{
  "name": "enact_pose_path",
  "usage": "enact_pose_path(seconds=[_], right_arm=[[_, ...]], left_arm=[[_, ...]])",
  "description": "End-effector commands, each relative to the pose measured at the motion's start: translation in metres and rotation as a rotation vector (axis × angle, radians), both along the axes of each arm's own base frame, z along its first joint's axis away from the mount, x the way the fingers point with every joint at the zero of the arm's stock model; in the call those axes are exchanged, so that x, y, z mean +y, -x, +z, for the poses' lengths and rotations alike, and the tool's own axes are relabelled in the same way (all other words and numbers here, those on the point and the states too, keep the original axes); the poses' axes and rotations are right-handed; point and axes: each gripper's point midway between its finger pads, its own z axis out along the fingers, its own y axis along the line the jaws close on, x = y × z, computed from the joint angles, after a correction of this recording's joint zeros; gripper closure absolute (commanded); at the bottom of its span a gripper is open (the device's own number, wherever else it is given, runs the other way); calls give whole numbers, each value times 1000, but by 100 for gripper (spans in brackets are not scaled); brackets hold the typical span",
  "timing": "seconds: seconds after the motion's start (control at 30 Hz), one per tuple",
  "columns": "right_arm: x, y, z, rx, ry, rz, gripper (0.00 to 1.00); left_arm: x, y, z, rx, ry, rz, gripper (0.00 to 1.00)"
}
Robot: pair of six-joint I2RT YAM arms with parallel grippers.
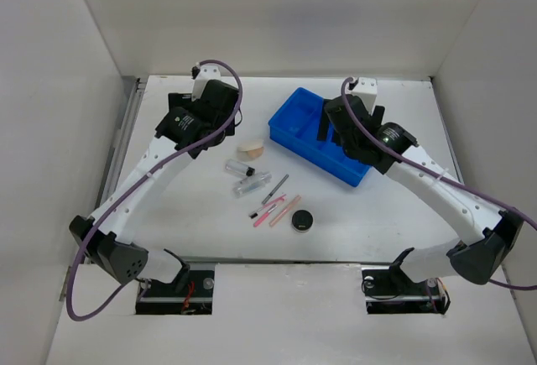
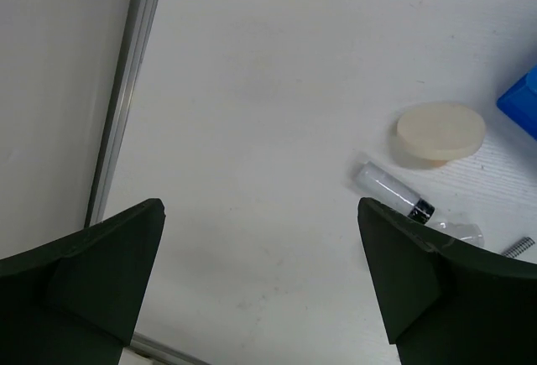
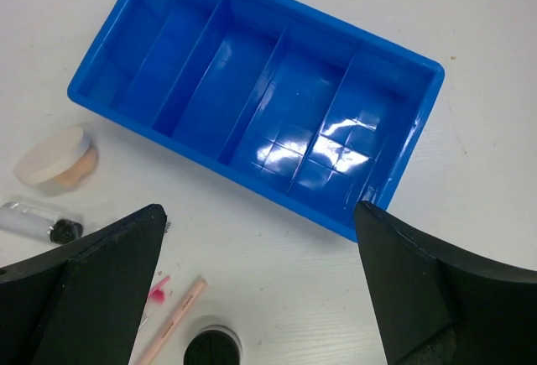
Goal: Organize the makeup
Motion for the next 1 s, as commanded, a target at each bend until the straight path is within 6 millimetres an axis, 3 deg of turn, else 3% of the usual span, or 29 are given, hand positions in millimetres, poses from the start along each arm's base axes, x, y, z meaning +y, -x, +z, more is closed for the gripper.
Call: enact_pose_path(seconds=[0.0, 0.27, 0.4, 0.53, 0.57, 0.67, 0.7, 0.73, 0.8, 0.87, 0.97], right_arm=[[-2, 3, 1, -10, -13, -20, 0], [5, 7, 5, -10, -97, -16, 0], [24, 8, 13, -14, -290, -38, 0], [64, 16, 23, 47, -518, 44, 0], [85, 24, 11, 127, -573, 117, 0], [121, 38, -7, 218, -730, 176, 0], [123, 46, -31, 269, -748, 166, 4], [131, 44, -28, 262, -838, 156, 5], [144, 59, -52, 325, -874, 162, 6], [154, 65, -60, 364, -905, 137, 6], [159, 72, -79, 409, -842, 105, 6]], left_arm=[[-2, 4, 1, -15, 48, 2, 0], [-7, 12, -9, 19, 89, -23, 0], [0, 20, 0, 9, 85, -15, 0], [7, 28, 7, 1, 98, 7, 0], [10, 32, 9, -3, 106, 13, 0], [14, 39, 11, -4, 114, 19, 0], [14, 39, 11, -4, 114, 19, 0], [15, 41, 14, -14, 121, 18, 0], [16, 45, 15, -11, 128, 11, 0], [19, 49, 21, -31, 142, 10, 0], [20, 55, 18, -17, 150, -2, 0]])
